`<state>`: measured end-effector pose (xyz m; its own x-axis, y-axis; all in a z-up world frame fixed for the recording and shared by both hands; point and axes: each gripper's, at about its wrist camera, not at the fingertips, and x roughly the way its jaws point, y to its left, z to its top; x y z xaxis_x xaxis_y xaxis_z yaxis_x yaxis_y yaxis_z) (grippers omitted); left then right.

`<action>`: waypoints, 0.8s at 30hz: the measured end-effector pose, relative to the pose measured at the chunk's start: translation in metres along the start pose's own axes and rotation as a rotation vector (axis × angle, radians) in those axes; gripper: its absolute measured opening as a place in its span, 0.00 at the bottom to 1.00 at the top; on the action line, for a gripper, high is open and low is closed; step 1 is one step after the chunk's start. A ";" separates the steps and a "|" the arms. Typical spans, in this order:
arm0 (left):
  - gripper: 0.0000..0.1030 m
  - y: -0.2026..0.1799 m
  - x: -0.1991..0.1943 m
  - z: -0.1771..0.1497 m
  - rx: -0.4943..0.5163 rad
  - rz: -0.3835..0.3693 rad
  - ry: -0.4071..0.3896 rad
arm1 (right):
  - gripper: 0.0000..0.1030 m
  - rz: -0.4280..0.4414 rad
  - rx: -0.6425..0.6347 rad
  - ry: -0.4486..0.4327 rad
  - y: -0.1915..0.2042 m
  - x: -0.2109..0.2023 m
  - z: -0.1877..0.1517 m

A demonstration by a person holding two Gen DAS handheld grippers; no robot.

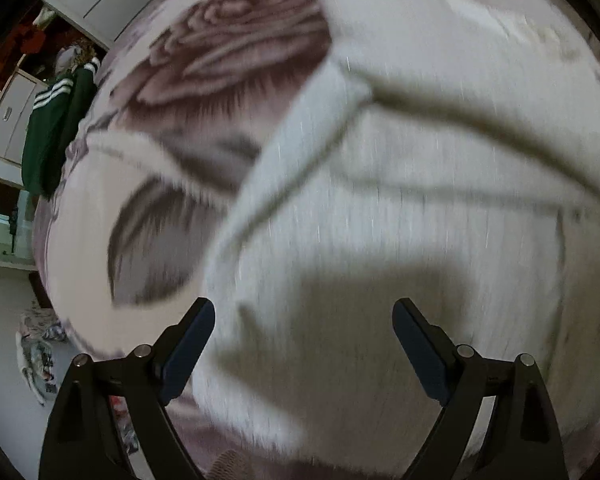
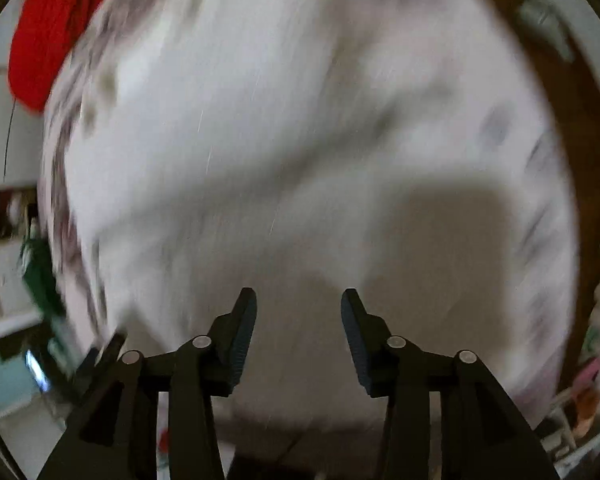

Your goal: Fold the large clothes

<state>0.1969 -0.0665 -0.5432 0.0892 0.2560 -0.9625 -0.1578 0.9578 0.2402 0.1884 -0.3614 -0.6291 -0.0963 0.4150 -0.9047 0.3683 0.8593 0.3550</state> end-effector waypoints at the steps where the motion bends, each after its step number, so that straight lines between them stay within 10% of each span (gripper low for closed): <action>1: 0.88 0.000 0.001 -0.006 0.000 0.003 0.008 | 0.51 0.004 -0.017 0.028 0.009 0.014 -0.011; 7: 0.88 0.006 0.005 -0.032 0.008 0.000 0.005 | 0.57 -0.186 -0.171 0.062 0.081 0.101 -0.046; 10: 0.88 0.017 0.007 -0.037 0.002 -0.039 0.002 | 0.08 -0.262 -0.114 -0.019 0.087 0.101 -0.053; 13: 0.88 0.030 0.000 -0.035 -0.018 -0.065 -0.013 | 0.07 -0.241 -0.166 -0.037 0.116 0.088 -0.069; 19: 0.88 0.042 -0.033 0.020 -0.034 -0.140 -0.092 | 0.12 -0.195 -0.263 0.130 0.146 0.080 -0.056; 24: 0.88 0.030 -0.062 0.114 -0.008 -0.190 -0.175 | 0.48 0.040 -0.141 0.031 0.127 -0.010 0.022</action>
<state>0.2984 -0.0383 -0.4623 0.2863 0.0906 -0.9539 -0.1292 0.9901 0.0552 0.2564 -0.2634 -0.5799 -0.1130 0.4572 -0.8822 0.2392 0.8742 0.4224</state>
